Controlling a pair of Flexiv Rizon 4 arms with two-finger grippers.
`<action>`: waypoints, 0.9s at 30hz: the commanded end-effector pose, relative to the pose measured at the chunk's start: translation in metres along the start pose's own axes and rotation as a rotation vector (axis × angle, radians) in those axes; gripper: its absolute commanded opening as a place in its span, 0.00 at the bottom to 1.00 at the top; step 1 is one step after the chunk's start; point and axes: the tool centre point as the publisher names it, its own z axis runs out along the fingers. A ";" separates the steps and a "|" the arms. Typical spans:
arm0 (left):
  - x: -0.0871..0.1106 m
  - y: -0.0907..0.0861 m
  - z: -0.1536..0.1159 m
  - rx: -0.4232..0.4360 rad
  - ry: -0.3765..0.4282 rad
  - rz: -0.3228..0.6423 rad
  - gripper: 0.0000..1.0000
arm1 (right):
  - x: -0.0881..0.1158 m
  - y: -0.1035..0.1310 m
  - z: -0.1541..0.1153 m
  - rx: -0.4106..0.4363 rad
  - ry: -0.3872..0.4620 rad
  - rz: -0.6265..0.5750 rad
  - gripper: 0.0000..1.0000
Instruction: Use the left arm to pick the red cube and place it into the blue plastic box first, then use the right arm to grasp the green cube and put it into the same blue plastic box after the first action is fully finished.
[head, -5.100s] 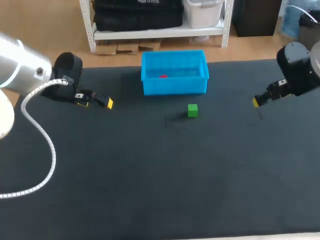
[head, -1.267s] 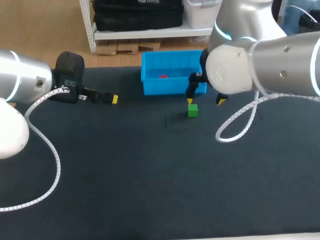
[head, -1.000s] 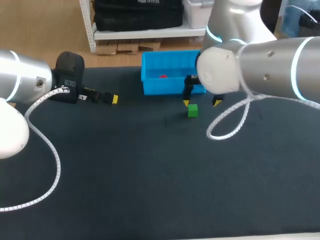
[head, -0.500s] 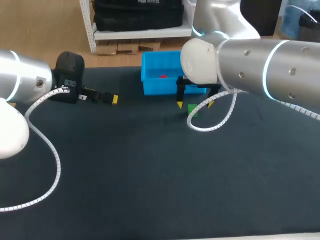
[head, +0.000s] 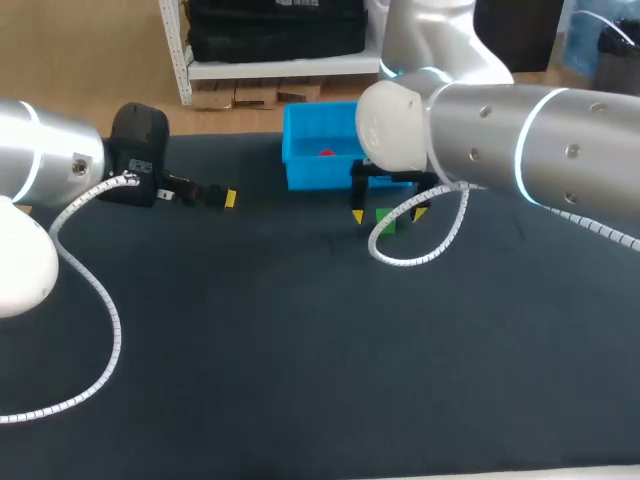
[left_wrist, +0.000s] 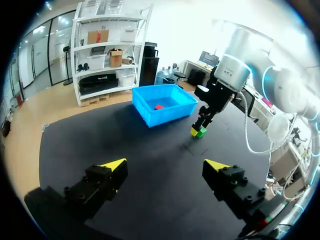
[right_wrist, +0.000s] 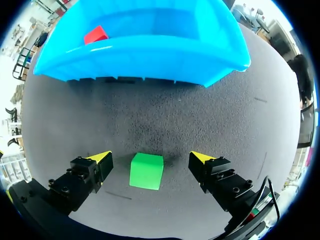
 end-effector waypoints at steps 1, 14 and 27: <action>0.001 0.002 0.001 0.008 -0.008 0.002 1.00 | 0.006 0.001 -0.001 0.006 -0.014 0.002 0.80; 0.001 0.002 0.001 0.008 -0.008 0.002 1.00 | 0.010 0.000 0.007 -0.008 -0.013 0.002 0.00; 0.001 0.002 0.001 0.008 -0.008 0.002 1.00 | 0.007 0.005 -0.013 0.032 -0.028 -0.004 0.00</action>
